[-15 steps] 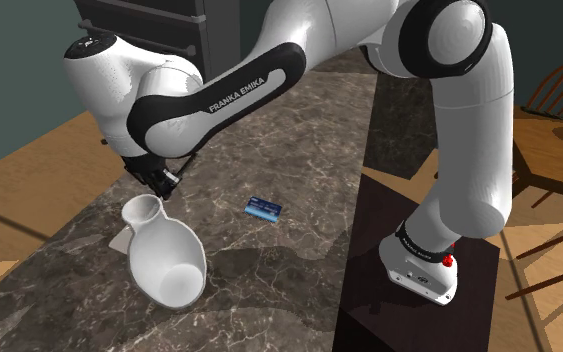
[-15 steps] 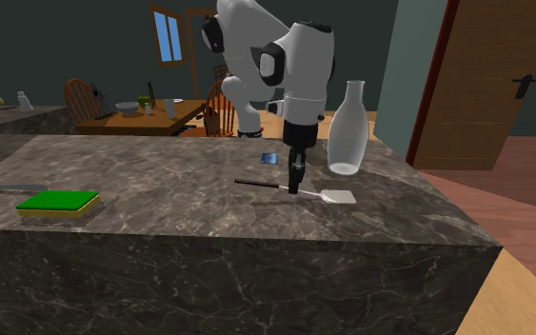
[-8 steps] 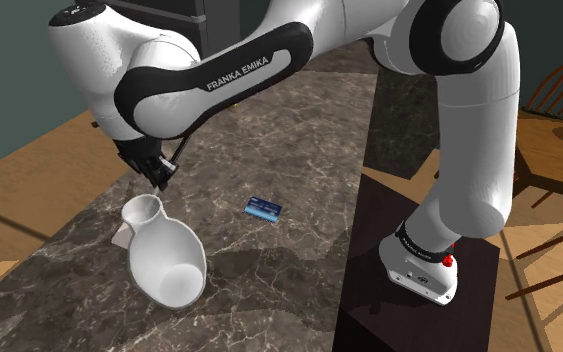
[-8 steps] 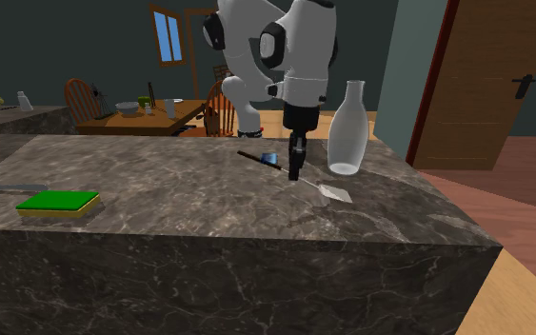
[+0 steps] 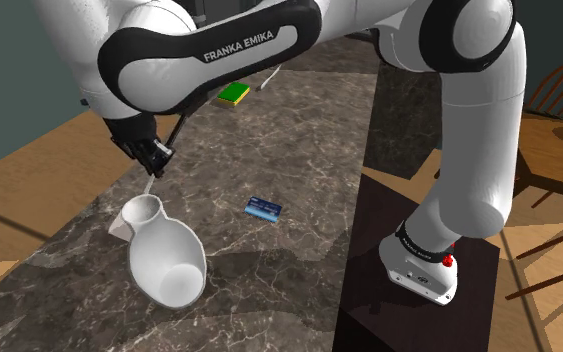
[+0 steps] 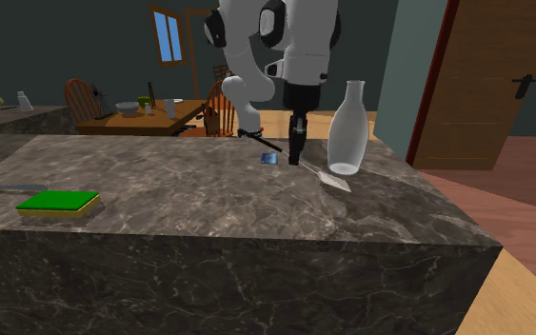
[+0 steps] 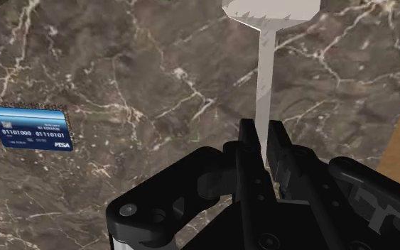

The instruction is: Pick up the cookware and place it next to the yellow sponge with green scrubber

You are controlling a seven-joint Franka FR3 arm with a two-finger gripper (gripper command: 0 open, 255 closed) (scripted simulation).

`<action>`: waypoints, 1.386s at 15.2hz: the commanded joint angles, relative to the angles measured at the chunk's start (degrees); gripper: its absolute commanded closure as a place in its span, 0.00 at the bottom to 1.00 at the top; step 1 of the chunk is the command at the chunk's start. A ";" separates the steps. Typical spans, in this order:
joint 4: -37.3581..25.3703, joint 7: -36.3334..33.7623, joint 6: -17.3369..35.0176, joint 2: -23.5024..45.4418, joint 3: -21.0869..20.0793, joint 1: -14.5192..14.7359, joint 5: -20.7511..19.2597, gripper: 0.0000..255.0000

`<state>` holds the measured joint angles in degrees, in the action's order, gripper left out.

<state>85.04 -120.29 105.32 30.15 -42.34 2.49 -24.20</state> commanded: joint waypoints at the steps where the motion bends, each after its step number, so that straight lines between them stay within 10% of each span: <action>1: 0.74 1.24 -0.20 -1.22 -0.22 -1.45 0.71 1.00; 21: 13.93 27.26 7.19 -12.17 3.16 -25.79 7.88 1.00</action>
<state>99.63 -94.32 112.73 17.68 -39.57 -22.60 -16.26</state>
